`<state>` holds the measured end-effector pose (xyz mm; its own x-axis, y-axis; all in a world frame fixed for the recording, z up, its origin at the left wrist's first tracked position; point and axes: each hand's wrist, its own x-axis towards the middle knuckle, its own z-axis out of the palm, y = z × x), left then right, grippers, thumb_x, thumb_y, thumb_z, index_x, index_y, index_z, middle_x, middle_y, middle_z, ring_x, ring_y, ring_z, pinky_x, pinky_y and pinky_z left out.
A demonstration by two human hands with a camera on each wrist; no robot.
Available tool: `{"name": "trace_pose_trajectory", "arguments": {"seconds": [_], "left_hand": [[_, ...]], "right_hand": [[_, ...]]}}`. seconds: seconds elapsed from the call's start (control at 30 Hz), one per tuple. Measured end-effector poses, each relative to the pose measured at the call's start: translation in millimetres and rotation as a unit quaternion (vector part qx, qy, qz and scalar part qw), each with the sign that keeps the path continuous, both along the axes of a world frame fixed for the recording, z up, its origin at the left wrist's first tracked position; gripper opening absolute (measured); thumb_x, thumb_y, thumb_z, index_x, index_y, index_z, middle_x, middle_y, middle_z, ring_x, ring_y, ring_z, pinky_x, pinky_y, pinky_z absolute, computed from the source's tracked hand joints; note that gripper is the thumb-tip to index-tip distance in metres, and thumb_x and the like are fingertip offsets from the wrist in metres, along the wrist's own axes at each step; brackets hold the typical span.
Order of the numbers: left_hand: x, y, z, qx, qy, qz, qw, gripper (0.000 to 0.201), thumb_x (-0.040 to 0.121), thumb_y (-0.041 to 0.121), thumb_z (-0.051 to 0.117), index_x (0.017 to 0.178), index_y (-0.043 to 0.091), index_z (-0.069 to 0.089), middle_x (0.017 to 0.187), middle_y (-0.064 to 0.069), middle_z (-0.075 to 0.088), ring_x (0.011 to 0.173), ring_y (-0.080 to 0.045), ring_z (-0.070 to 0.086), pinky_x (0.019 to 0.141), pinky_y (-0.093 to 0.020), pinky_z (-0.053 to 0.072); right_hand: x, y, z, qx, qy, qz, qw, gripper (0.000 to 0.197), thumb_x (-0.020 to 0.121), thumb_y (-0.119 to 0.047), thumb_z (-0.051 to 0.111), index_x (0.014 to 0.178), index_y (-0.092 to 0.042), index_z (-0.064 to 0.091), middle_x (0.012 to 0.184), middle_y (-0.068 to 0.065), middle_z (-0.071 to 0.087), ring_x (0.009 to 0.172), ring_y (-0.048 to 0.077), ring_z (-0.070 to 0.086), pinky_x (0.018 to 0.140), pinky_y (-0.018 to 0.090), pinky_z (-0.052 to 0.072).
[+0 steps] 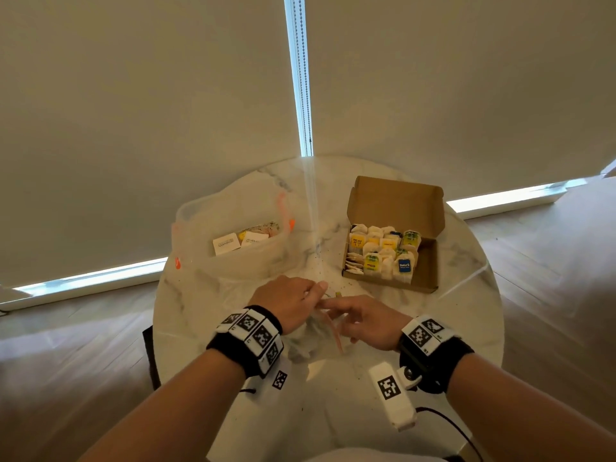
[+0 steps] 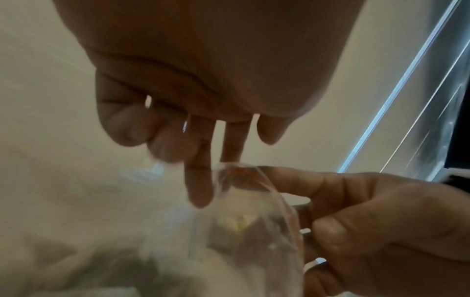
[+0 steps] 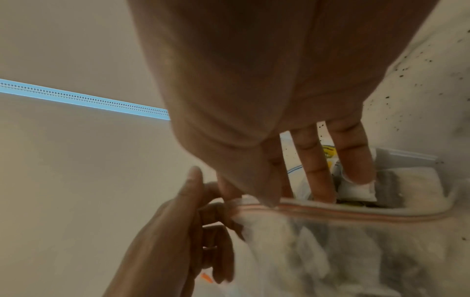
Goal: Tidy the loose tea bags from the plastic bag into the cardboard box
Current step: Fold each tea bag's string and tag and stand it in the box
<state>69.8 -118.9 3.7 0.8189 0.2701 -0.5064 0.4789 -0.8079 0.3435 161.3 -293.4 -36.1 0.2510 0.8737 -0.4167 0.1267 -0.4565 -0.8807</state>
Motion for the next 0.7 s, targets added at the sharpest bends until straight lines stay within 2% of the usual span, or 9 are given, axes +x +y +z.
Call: {"name": "trace_pose_trajectory", "arguments": {"seconds": [0.07,0.13,0.2,0.23,0.33,0.43,0.53,0.63,0.7], "left_hand": [[0.9,-1.9,-6.5,0.027,-0.01,0.043,0.999,0.045,0.089,0.067,0.044,0.085,0.029,0.067,0.092,0.004,0.068,0.087,-0.02,0.063,0.077,-0.034,0.05],[-1.1,-3.2,-11.8,0.022,-0.014,0.1,0.995,0.03,0.081,0.056,0.064,0.08,0.026,0.065,0.089,0.003,0.067,0.081,-0.018,0.063,0.072,-0.032,0.051],[-4.8,-2.8,-15.9,0.008,0.002,0.124,0.992,0.013,0.082,0.036,0.07,0.089,0.026,0.066,0.101,0.0,0.068,0.09,-0.019,0.064,0.081,-0.034,0.054],[-7.0,-1.9,-19.2,0.004,0.011,0.12,0.993,0.015,0.084,0.026,0.069,0.098,0.025,0.067,0.111,0.0,0.066,0.098,-0.02,0.063,0.088,-0.033,0.052],[-11.4,0.1,-26.3,-0.001,0.018,0.086,0.996,0.041,0.086,0.008,0.064,0.124,0.022,0.062,0.126,0.001,0.055,0.115,-0.021,0.055,0.095,-0.029,0.044],[-9.9,-2.5,-27.4,-0.006,0.008,0.065,0.998,0.049,0.086,0.007,0.062,0.133,0.022,0.057,0.131,0.003,0.05,0.12,-0.021,0.052,0.099,-0.032,0.044],[-6.4,-4.4,-28.2,-0.005,-0.005,0.065,0.998,0.05,0.087,0.009,0.063,0.134,0.022,0.055,0.131,0.004,0.05,0.12,-0.021,0.053,0.101,-0.037,0.046],[-3.2,-5.6,-29.5,-0.005,-0.006,0.064,0.998,0.048,0.088,0.011,0.063,0.134,0.022,0.055,0.131,0.004,0.049,0.12,-0.022,0.053,0.1,-0.038,0.046],[-1.2,-6.1,-31.6,-0.003,-0.004,0.064,0.998,0.047,0.088,0.011,0.063,0.134,0.022,0.056,0.13,0.004,0.049,0.119,-0.022,0.053,0.099,-0.038,0.046]], "right_hand": [[3.2,-1.9,-1.8,-0.007,0.0,-0.01,1.0,0.052,0.087,0.007,0.055,0.129,-0.023,0.062,0.109,-0.003,0.07,0.083,-0.001,0.065,0.066,0.012,0.048],[12.3,-2.6,-6.6,-0.031,-0.036,-0.063,0.997,0.034,0.09,-0.001,0.06,0.113,-0.023,0.07,0.098,-0.005,0.072,0.08,0.002,0.067,0.067,0.015,0.051],[24.0,-4.0,-13.7,-0.073,-0.099,-0.124,0.985,0.022,0.09,-0.007,0.063,0.097,-0.026,0.071,0.091,-0.003,0.073,0.078,0.009,0.068,0.076,0.026,0.056],[27.8,-3.4,-15.9,-0.091,-0.133,-0.141,0.977,0.019,0.089,-0.008,0.065,0.094,-0.025,0.072,0.09,-0.002,0.073,0.078,0.011,0.068,0.081,0.029,0.057],[28.8,3.6,-22.2,-0.089,-0.238,-0.091,0.963,0.016,0.089,-0.012,0.065,0.1,-0.017,0.075,0.094,0.001,0.074,0.082,0.009,0.064,0.084,0.023,0.052],[20.3,17.7,-29.3,-0.076,-0.321,0.067,0.942,0.032,0.09,-0.021,0.063,0.122,-0.022,0.065,0.118,-0.002,0.067,0.107,0.016,0.059,0.094,0.032,0.047],[12.7,28.5,-45.6,-0.102,-0.396,0.218,0.886,0.07,0.084,-0.032,0.07,0.145,-0.027,0.036,0.147,-0.001,0.039,0.125,0.023,0.042,0.098,0.038,0.042],[10.3,36.7,-58.7,-0.17,-0.414,0.263,0.855,0.1,0.076,-0.034,0.079,0.151,-0.028,0.013,0.157,0.005,0.019,0.133,0.03,0.032,0.102,0.044,0.039],[8.9,41.4,-65.1,-0.208,-0.402,0.271,0.85,0.111,0.072,-0.031,0.084,0.152,-0.027,0.006,0.157,0.009,0.016,0.136,0.033,0.03,0.104,0.047,0.039]]}}
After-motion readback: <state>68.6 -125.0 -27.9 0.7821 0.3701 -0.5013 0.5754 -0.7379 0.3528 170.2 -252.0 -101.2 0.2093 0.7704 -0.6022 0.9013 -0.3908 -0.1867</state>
